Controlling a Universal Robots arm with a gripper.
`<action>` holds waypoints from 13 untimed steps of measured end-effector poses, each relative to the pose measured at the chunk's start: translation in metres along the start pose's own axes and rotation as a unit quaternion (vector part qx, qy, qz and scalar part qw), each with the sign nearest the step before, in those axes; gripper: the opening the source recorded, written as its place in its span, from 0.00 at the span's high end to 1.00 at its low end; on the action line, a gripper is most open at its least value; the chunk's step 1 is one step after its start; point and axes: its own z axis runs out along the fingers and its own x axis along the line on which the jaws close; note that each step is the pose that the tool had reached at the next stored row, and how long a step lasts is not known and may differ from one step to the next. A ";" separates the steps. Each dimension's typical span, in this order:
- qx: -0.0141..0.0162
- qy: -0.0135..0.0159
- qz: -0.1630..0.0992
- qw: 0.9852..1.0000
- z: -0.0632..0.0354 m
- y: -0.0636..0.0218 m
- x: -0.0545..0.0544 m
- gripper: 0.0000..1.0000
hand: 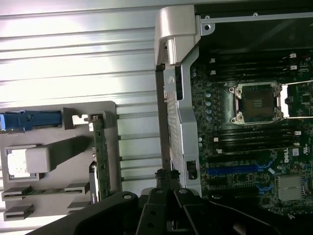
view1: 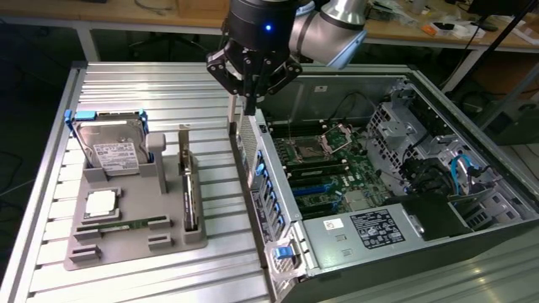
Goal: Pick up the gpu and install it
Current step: 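Reach for the gpu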
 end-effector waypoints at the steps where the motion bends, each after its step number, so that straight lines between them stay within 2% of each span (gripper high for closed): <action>1: 0.000 0.000 0.000 1.000 0.0001 -0.0001 0.001 0.89; 13: 0.000 0.000 0.000 1.000 0.0008 -0.0012 0.015 0.89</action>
